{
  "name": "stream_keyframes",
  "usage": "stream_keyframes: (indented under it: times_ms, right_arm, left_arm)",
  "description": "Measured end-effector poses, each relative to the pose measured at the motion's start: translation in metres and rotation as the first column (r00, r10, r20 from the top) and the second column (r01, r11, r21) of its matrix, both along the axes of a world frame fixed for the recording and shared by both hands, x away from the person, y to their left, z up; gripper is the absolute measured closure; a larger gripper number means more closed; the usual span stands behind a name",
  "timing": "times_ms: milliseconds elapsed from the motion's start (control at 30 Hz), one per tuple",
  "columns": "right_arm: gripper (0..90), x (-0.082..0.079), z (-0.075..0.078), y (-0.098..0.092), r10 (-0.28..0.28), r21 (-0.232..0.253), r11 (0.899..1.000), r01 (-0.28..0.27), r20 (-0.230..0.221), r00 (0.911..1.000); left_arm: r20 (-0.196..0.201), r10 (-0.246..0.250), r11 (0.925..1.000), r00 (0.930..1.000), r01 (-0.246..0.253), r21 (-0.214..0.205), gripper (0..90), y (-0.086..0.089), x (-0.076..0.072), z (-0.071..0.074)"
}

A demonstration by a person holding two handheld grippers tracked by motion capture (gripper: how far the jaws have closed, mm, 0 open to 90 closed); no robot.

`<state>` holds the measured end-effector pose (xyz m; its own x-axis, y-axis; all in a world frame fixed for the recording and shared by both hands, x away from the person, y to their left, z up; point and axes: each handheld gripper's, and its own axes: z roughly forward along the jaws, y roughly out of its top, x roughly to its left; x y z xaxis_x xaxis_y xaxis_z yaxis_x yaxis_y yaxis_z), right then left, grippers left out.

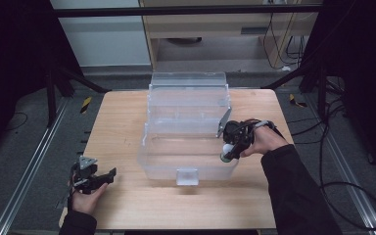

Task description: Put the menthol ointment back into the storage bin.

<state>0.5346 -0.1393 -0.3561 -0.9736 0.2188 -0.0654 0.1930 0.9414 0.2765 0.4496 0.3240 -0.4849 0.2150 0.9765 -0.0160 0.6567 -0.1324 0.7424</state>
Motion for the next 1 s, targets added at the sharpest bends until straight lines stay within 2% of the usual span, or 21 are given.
stream_keyframes:
  times_ms: [233,367,867,1000]
  right_arm:
    - [50.3,0.002,-0.011,-0.001,-0.015,0.004,1.0,0.015,-0.022,0.9996]
    - [50.3,0.003,-0.015,-0.002,-0.014,-0.009,1.0,0.014,-0.017,0.9998]
    - [50.2,0.005,-0.025,0.005,0.0,-0.019,1.0,-0.001,-0.029,0.9996]
    - [50.3,0.006,-0.028,0.002,-0.016,-0.011,1.0,0.016,-0.039,0.9991]
  left_arm:
    - [0.0,0.001,1.0,1.0,-0.001,-0.002,23.8,0.001,0.0,0.0]
    - [0.0,0.0,1.0,1.0,0.0,0.0,23.8,0.0,0.0,0.0]
    - [0.002,0.002,1.0,1.0,-0.002,-0.002,23.8,0.001,0.0,0.0]
    - [0.002,0.002,1.0,1.0,-0.002,-0.002,23.8,0.001,0.0,0.0]
